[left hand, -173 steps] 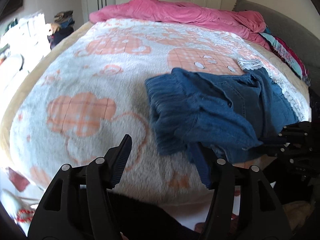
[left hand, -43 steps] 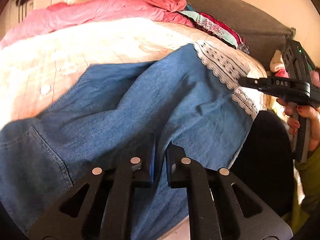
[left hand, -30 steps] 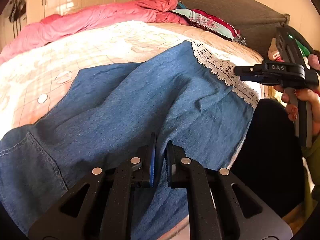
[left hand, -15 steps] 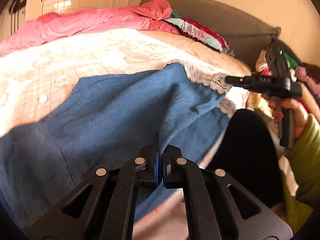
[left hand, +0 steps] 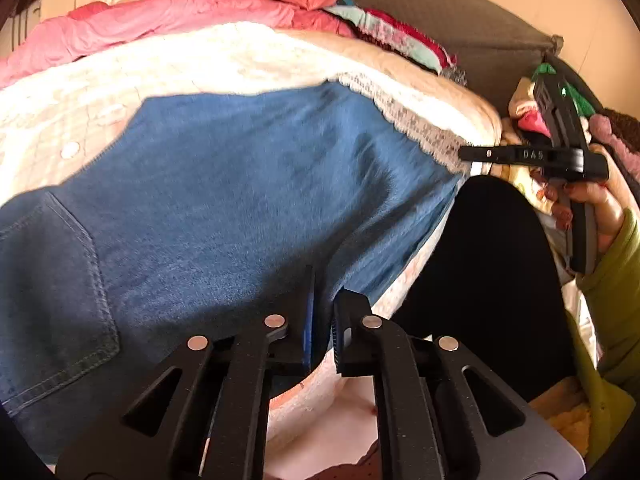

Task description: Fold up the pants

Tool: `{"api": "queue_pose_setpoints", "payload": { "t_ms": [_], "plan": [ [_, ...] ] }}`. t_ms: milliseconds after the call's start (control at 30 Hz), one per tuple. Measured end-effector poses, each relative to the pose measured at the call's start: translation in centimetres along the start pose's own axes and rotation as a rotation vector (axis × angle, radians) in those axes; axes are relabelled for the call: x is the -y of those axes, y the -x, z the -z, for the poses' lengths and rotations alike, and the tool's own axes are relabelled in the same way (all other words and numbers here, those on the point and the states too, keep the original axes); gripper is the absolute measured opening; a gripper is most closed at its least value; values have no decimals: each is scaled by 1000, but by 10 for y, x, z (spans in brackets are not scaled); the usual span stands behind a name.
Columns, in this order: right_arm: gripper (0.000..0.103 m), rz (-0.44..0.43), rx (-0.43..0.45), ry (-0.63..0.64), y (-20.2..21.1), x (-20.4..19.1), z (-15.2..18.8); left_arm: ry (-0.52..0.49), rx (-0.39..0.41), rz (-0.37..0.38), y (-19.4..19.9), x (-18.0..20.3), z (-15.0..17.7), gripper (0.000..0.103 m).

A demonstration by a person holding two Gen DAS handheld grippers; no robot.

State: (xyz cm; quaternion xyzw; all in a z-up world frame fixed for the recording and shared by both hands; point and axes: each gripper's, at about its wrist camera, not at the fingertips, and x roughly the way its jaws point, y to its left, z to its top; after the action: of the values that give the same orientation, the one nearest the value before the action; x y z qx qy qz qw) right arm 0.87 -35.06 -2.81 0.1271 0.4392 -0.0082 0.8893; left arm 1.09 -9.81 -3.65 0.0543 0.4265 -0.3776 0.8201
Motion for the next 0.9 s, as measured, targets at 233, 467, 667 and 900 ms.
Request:
{"api": "queue_pose_setpoints", "payload": {
  "t_ms": [233, 467, 667, 900],
  "plan": [
    [30, 55, -1, 0, 10, -3, -2, 6, -1, 27, 5, -1, 3, 32],
    [42, -52, 93, 155, 28, -61, -18, 125, 131, -29, 65, -26, 5, 43],
    [45, -135, -8, 246, -24, -107, -18, 356, 235, -346, 145, -98, 30, 60],
    [55, -107, -96, 231, -59, -106, -9, 618, 188, -439, 158, -156, 70, 67]
  ]
}}
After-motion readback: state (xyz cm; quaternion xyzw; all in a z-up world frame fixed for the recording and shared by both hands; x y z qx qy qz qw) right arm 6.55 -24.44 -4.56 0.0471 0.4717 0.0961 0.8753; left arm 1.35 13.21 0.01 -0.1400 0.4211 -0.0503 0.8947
